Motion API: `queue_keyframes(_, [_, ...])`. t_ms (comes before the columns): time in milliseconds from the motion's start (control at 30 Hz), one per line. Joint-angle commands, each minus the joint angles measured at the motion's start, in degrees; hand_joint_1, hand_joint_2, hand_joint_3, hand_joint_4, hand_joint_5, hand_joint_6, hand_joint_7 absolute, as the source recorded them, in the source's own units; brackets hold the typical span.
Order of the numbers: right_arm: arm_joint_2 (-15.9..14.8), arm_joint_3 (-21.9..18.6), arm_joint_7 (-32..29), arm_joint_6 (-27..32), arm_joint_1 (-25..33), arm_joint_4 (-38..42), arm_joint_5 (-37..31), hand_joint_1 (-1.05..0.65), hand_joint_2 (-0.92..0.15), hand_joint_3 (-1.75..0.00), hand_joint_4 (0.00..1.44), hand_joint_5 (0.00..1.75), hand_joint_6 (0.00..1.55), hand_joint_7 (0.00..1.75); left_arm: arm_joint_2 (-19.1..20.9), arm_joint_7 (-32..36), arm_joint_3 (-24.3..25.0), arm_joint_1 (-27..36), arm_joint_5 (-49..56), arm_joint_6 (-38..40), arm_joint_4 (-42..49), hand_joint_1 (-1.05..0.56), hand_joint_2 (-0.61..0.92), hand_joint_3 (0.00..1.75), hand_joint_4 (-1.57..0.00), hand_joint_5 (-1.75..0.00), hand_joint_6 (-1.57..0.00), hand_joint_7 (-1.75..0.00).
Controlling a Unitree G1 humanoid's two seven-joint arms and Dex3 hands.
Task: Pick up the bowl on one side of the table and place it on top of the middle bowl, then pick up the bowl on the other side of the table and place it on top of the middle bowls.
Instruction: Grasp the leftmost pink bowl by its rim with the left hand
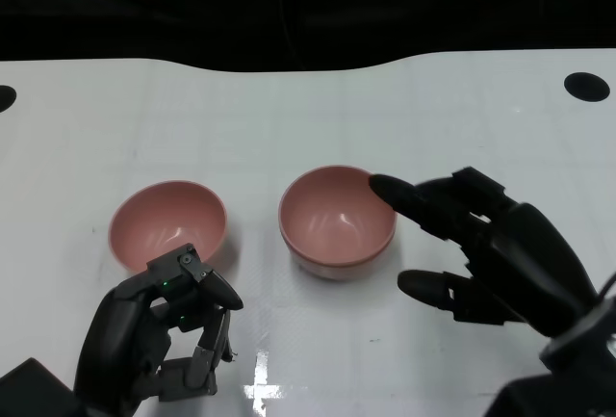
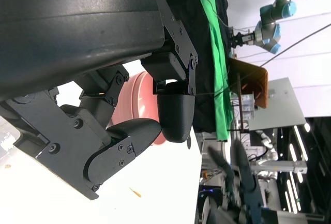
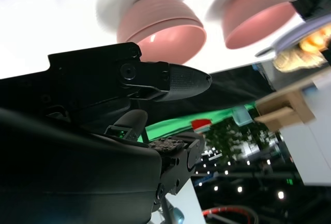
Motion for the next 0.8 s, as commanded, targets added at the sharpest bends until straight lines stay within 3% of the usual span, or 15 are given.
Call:
queue_keyframes(33, [0.1, -2.4, -0.3, -3.8, 4.6, -1.1, 5.3, -0.43, -0.92, -0.25, 0.23, 0.97, 0.51, 0.19, 0.3, 0.6, 0.2, 1.4, -0.5, 0.0, -1.3, -0.23, 0.44, 1.23, -0.84, -1.71, -0.79, -1.45])
queue_keyframes(200, [1.0, -4.4, 2.8, -6.2, 9.8, -3.7, 12.9, -0.27, -0.92, -0.22, 0.38, 1.02, 0.71, 0.31, 0.5, 0.3, 0.4, 2.0, -1.1, -0.2, -2.6, -0.22, 0.48, 1.18, -0.83, -1.68, -0.77, -1.43])
queue_keyframes(233, [2.1, -4.6, 3.9, -7.6, 11.4, -3.5, 17.5, -0.26, -0.92, -0.22, 0.38, 1.02, 0.72, 0.32, 0.6, 0.6, 0.6, 2.1, -1.1, -0.2, -3.1, -0.22, 0.49, 1.17, -0.82, -1.68, -0.77, -1.43])
queue_keyframes(267, [2.9, -4.8, 4.9, -8.5, 12.5, -3.4, 20.9, -0.14, -0.84, -0.41, 0.49, 1.08, 0.78, 0.49, 0.6, 0.8, 0.7, 2.1, -1.1, -0.2, -3.5, -0.24, 0.53, 1.09, -0.78, -1.56, -0.75, -1.28])
queue_keyframes(300, [3.9, -4.9, 6.1, -9.0, 13.8, -3.3, 24.8, -0.1, -0.73, -0.64, 0.53, 1.1, 0.76, 0.64, 0.8, 1.3, 1.0, 2.3, -0.6, -0.2, -4.1, -0.25, 0.55, 1.05, -0.77, -1.52, -0.75, -1.21])
queue_keyframes(367, [5.5, -5.3, 8.2, -9.3, 15.1, -3.1, 29.4, -0.03, -0.59, -0.97, 0.58, 1.21, 0.72, 0.88, 1.3, 2.3, 1.4, 2.3, 0.9, -0.9, -4.8, -0.26, 0.6, 0.93, -0.73, -1.33, -0.73, -0.91])
queue_keyframes(500, [7.8, -6.8, 10.4, -8.1, 16.6, -2.4, 31.9, -0.02, -0.56, -1.12, 0.68, 1.33, 0.75, 1.01, 2.5, 4.0, 1.8, 2.0, 3.7, -1.9, -6.3, -0.27, 0.65, 0.75, -0.62, -1.15, -0.71, -0.47])
queue_keyframes(600, [8.9, -7.5, 12.9, -6.2, 17.2, -2.0, 34.0, -0.02, -0.55, -1.21, 0.82, 1.4, 0.82, 1.06, 4.0, 5.7, 1.9, 1.9, 6.8, -1.5, -8.2, -0.33, 0.82, 0.34, -0.54, -0.92, -0.68, -0.15])
queue_keyframes(633, [9.3, -7.8, 13.5, -5.5, 17.3, -2.0, 34.6, -0.04, -0.5, -1.32, 0.85, 1.54, 0.84, 1.15, 4.4, 6.3, 1.9, 1.9, 7.8, -1.1, -9.0, -0.36, 0.88, 0.22, -0.51, -0.82, -0.65, -0.08])
queue_keyframes(667, [9.9, -8.0, 14.1, -4.2, 17.4, -2.2, 35.4, -0.04, -0.48, -1.36, 0.85, 1.59, 0.85, 1.18, 4.8, 7.2, 1.9, 2.0, 9.3, -0.6, -10.0, -0.37, 0.9, 0.18, -0.51, -0.79, -0.64, -0.06])
queue_keyframes(733, [10.9, -8.5, 15.0, -1.2, 17.7, -2.9, 36.3, -0.06, -0.4, -1.52, 0.9, 1.71, 0.85, 1.41, 5.8, 8.9, 2.1, 1.7, 12.6, -0.2, -11.8, -0.42, 0.92, 0.13, -0.44, -0.69, -0.58, -0.01])
queue_keyframes(800, [11.7, -9.0, 15.7, 0.5, 17.8, -3.5, 36.6, -0.07, -0.36, -1.57, 0.92, 1.74, 0.84, 1.52, 6.9, 10.5, 2.2, 1.5, 15.8, -0.3, -13.1, -0.43, 0.92, 0.12, -0.4, -0.65, -0.54, 0.0])
